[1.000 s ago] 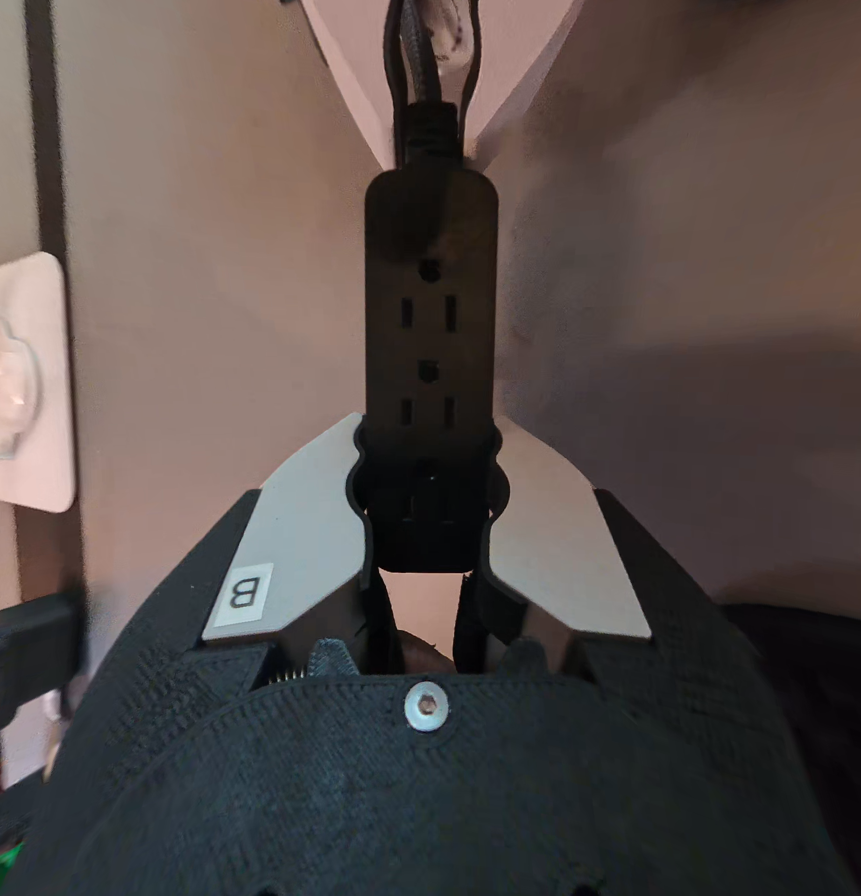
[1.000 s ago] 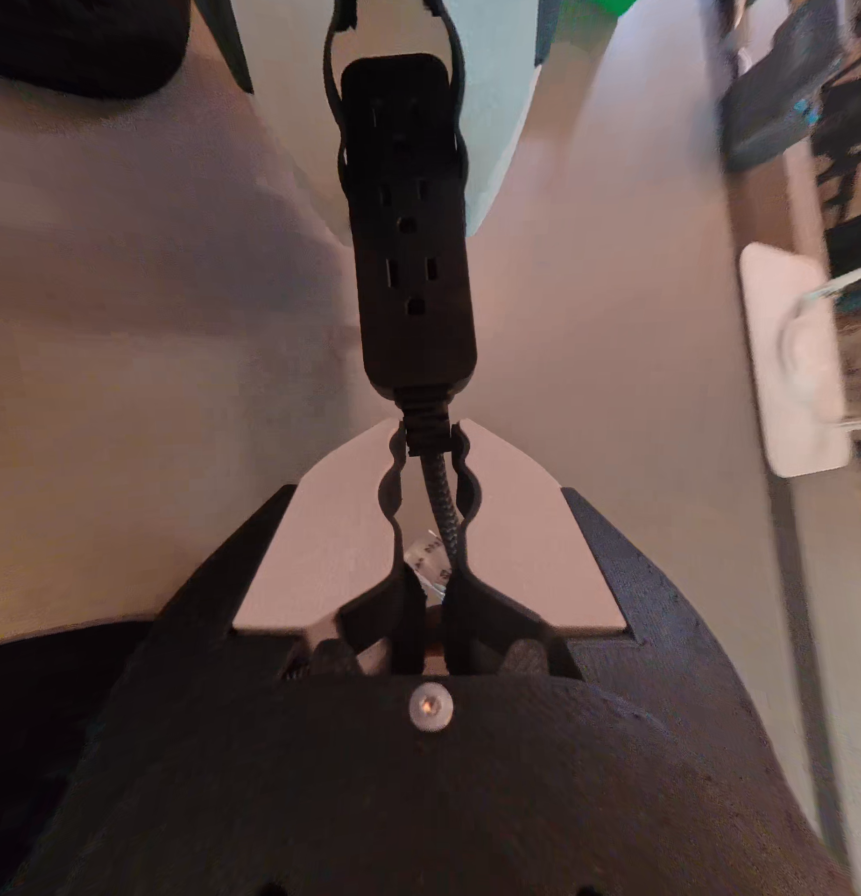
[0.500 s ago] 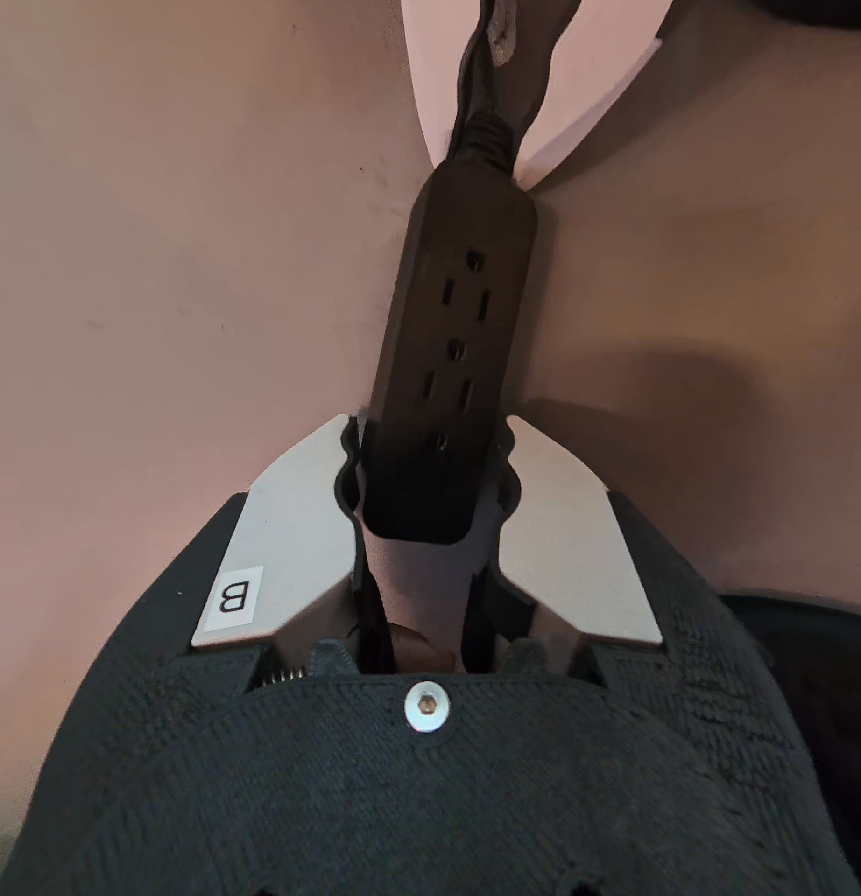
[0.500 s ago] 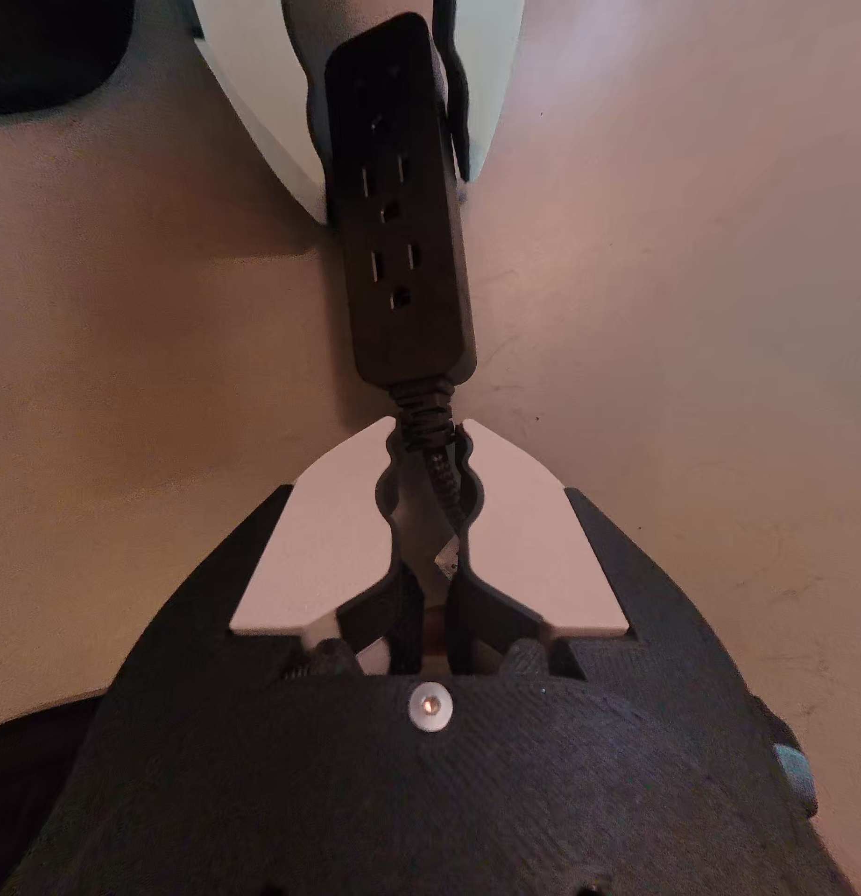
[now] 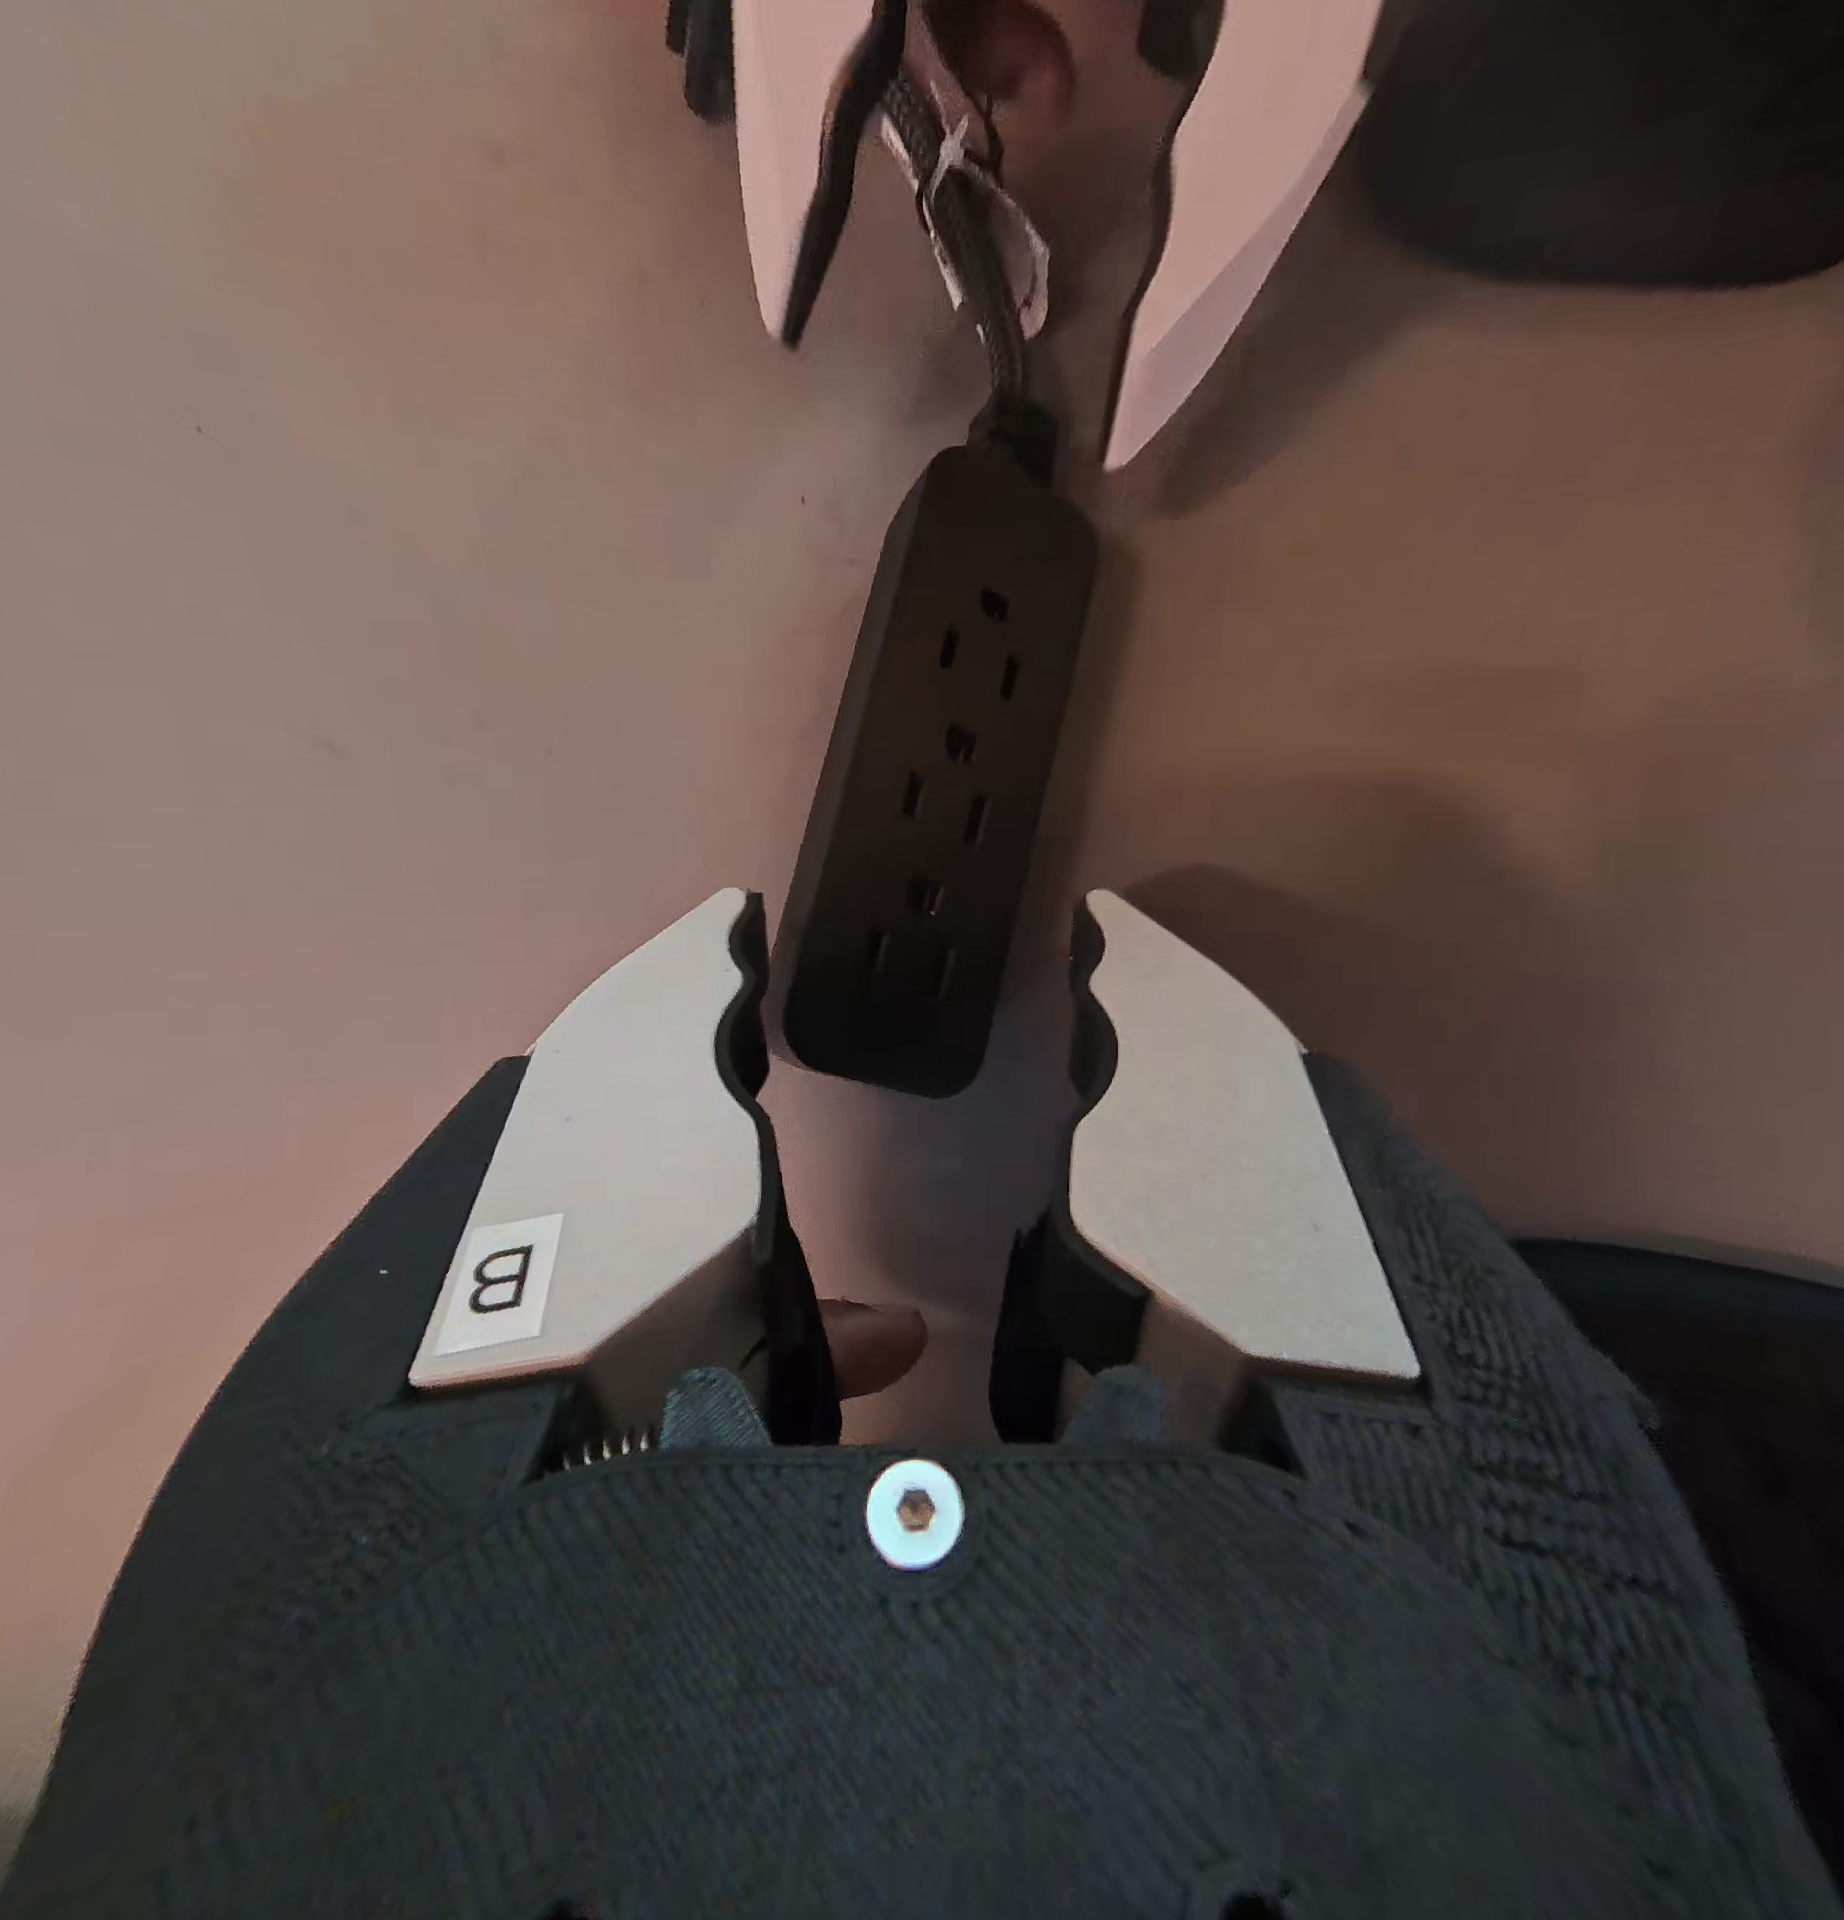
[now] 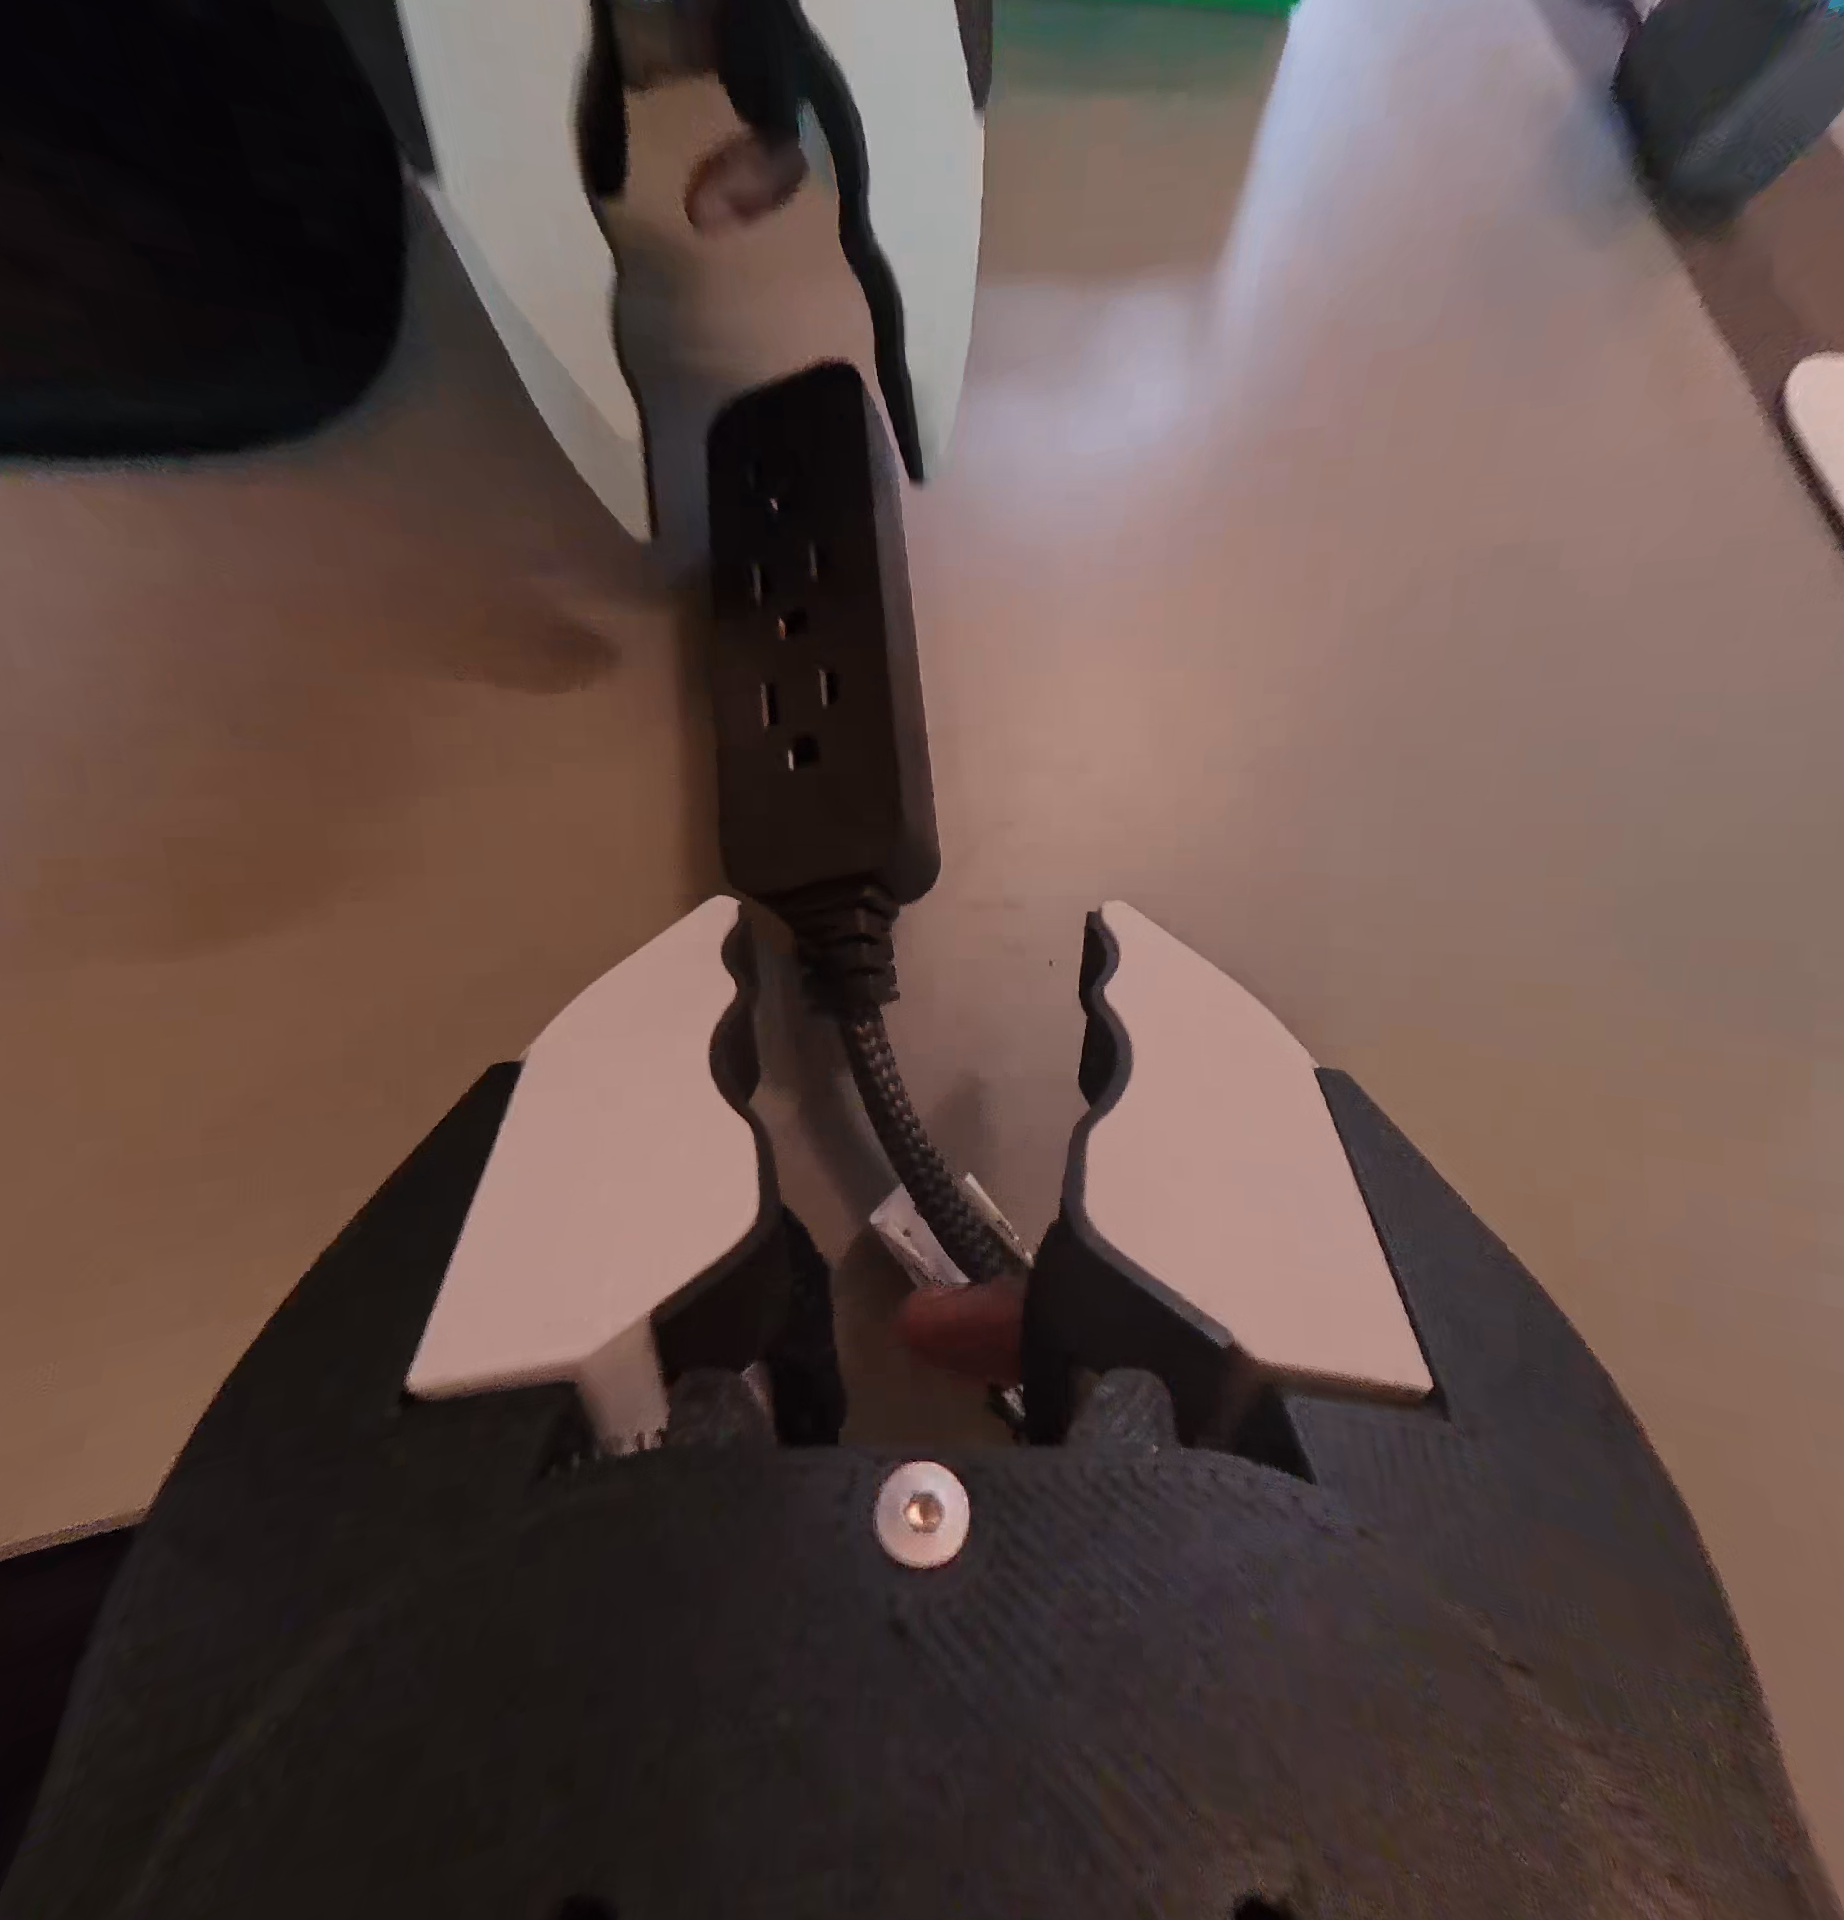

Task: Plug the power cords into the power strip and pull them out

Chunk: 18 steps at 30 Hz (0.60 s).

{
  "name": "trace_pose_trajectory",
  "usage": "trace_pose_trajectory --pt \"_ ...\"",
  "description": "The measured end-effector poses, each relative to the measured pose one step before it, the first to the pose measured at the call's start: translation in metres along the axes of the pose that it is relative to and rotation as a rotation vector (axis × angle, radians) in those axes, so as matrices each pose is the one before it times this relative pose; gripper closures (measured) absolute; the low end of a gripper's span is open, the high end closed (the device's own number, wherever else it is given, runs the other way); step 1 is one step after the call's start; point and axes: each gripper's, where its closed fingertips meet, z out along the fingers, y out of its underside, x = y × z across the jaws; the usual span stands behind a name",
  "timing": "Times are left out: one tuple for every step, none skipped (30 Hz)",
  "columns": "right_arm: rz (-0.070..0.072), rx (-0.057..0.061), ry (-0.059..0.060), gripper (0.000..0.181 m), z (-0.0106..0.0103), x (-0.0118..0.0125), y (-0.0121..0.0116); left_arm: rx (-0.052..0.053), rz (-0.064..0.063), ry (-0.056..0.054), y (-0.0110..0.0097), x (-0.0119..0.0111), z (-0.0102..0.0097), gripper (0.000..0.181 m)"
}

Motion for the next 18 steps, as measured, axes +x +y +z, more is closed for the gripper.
trace_pose_trajectory --pt "-0.0169 0.0393 -0.0042 0.120 -0.00177 -0.00252 -0.00694 -0.0198 0.0157 -0.0131 0.00264 -0.00101 0.00166 0.128" --pt "-0.0205 0.0438 -0.0045 0.123 -0.00082 -0.00337 -0.00780 -0.0186 0.0155 -0.0144 0.00252 -0.00097 0.00187 0.133" --pt "-0.0244 0.0357 -0.0011 0.130 0.00088 -0.00368 -0.00675 -0.0057 0.0098 -0.0129 0.00054 -0.00100 0.00138 0.137" --pt "-0.0267 0.0148 0.0050 0.140 0.00267 -0.00321 -0.00381 0.0025 -0.0059 0.0036 -0.00065 0.00080 0.00033 0.137" --pt "-0.0241 -0.0135 0.0126 0.151 0.00433 -0.00149 0.00045 -0.0011 -0.0200 0.0143 -0.00010 0.00158 0.00022 0.137" --pt "-0.0174 -0.0362 0.0125 0.157 0.00512 -0.00058 0.00397 0.0012 -0.0321 0.0217 -0.00020 0.00207 0.00027 0.137" --pt "-0.0064 -0.0373 0.0016 0.160 0.00534 -0.00101 0.00461 0.0032 -0.0388 0.0286 -0.00013 0.00262 0.00064 0.137" --pt "0.0112 -0.0155 -0.0016 0.160 0.00414 -0.00041 0.00204 -0.0009 -0.0473 0.0338 0.00061 0.00297 0.00078 0.137" --pt "0.0266 -0.0052 0.0020 0.165 0.00239 0.00139 0.00042 0.0032 -0.0495 0.0245 0.00007 0.00080 0.00047 0.137" --pt "0.0260 -0.0160 -0.0045 0.169 0.00158 0.00120 0.00182 0.0035 -0.0356 0.0280 0.00035 0.00145 0.00093 0.137" --pt "0.0164 -0.0106 -0.0124 0.169 0.00098 -0.00017 0.00104 0.0047 -0.0265 0.0206 0.00044 0.00035 0.00044 0.137" --pt "0.0132 -0.0060 -0.0099 0.170 0.00078 -0.00014 0.00078 0.0038 -0.0072 0.0092 0.00026 -0.00078 -0.00041 0.136" --pt "0.0151 0.0016 -0.0041 0.171 0.00089 0.00025 0.00031 0.0024 0.0118 -0.0080 0.00016 -0.00187 -0.00133 0.137" --pt "0.0137 0.0083 0.0006 0.172 0.00052 0.00067 -0.00011 0.0080 0.0288 -0.0186 -0.00123 -0.00193 -0.00244 0.137" --pt "0.0107 0.0077 0.0008 0.172 0.00023 0.00064 -0.00005 0.0279 0.0424 -0.0230 -0.00420 -0.00116 -0.00339 0.138" --pt "0.0122 0.0037 -0.0012 0.172 0.00005 0.00018 -0.00004 0.0448 0.0351 -0.0264 -0.00706 -0.00140 -0.00390 0.143" --pt "0.0096 0.0004 -0.0014 0.172 0.00007 0.00012 -0.00001 0.0480 0.0168 -0.0153 -0.00779 -0.00055 -0.00330 0.147" --pt "0.0025 0.0000 -0.0001 0.172 0.00011 0.00007 -0.00003 0.0359 0.0035 0.0094 -0.00611 0.00189 -0.00197 0.152"
